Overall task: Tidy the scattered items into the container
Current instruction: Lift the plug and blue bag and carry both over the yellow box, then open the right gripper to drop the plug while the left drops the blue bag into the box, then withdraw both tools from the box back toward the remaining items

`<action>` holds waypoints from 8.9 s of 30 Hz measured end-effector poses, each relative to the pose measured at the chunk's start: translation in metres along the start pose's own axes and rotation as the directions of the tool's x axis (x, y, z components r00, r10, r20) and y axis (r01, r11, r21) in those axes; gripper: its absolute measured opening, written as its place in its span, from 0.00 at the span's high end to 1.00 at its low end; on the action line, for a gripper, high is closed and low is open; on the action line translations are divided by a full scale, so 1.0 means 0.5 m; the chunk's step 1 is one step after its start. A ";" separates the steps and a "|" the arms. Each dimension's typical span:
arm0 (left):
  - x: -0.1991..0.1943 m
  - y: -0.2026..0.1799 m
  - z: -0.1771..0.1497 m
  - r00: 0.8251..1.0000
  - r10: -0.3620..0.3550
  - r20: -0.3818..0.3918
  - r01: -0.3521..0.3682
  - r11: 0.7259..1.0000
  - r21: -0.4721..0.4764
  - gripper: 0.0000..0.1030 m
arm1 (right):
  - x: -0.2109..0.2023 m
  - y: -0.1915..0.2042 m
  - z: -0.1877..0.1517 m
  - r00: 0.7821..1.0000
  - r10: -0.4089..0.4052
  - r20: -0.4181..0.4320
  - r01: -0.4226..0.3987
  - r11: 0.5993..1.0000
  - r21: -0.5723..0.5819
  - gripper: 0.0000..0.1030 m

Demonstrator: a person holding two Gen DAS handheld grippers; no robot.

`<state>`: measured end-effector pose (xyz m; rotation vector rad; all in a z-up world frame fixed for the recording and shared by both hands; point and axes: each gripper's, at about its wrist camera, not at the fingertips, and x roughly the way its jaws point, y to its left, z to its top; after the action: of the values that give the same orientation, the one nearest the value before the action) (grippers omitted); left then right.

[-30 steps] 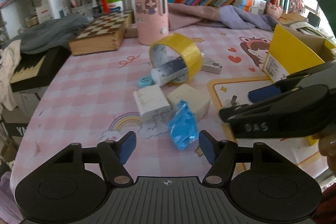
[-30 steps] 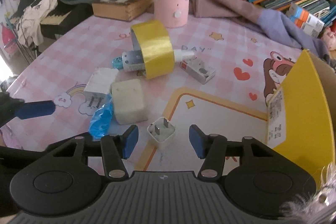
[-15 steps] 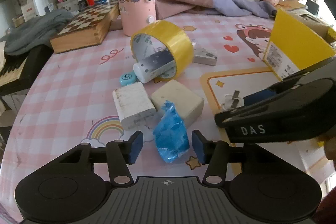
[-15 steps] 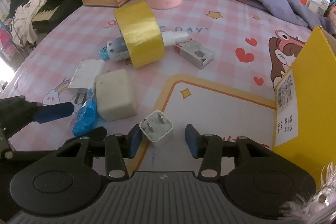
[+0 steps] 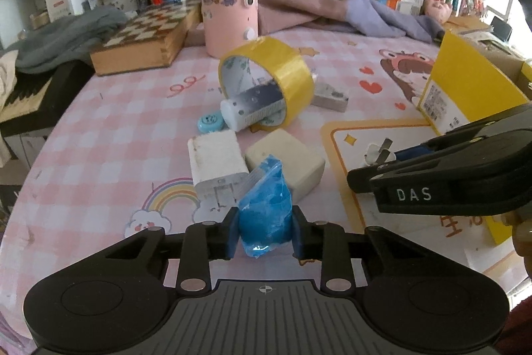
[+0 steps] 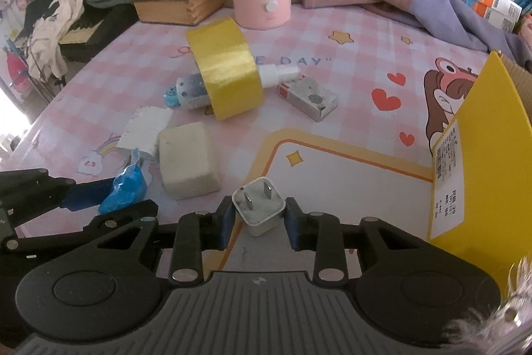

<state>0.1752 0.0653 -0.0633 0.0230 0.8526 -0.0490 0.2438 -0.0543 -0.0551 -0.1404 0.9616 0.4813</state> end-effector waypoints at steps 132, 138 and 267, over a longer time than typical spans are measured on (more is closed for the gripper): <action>-0.202 -0.478 0.054 0.871 -0.438 0.224 0.336 0.862 0.378 0.72 | -0.476 -0.360 -0.263 0.880 -0.370 0.299 0.320 0.925 0.203 0.71; -0.148 -0.493 0.112 0.901 -0.381 0.206 0.288 0.883 0.372 0.72 | -0.416 -0.421 -0.191 0.917 -0.291 0.272 0.292 0.956 0.037 0.71; -0.331 -0.143 -0.205 0.986 -0.081 0.147 0.063 0.990 0.123 0.17 | -0.399 0.019 -0.386 0.943 -0.229 0.244 0.196 0.969 0.151 0.33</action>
<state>-0.0144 0.0038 -0.0064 0.0984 0.6972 -0.1675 -0.0009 -0.1745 -0.0021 -0.0651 0.7066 0.2315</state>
